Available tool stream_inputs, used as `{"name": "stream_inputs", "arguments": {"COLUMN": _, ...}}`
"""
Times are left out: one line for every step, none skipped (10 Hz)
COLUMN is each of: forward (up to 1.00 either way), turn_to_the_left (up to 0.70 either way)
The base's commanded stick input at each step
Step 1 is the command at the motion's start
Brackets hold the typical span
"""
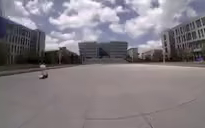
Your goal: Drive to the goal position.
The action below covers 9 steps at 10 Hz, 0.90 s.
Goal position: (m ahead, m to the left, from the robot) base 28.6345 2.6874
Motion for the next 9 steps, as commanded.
{"name": "stream_inputs", "arguments": {"forward": 0.70, "turn_to_the_left": 0.00}}
{"name": "stream_inputs", "arguments": {"forward": 0.70, "turn_to_the_left": 0.00}}
{"name": "stream_inputs", "arguments": {"forward": 0.70, "turn_to_the_left": 0.00}}
{"name": "stream_inputs", "arguments": {"forward": 0.70, "turn_to_the_left": 0.00}}
{"name": "stream_inputs", "arguments": {"forward": 0.70, "turn_to_the_left": 0.00}}
{"name": "stream_inputs", "arguments": {"forward": 0.70, "turn_to_the_left": 0.00}}
{"name": "stream_inputs", "arguments": {"forward": 0.70, "turn_to_the_left": 0.00}}
{"name": "stream_inputs", "arguments": {"forward": 0.70, "turn_to_the_left": 0.00}}
{"name": "stream_inputs", "arguments": {"forward": 0.70, "turn_to_the_left": 0.00}}
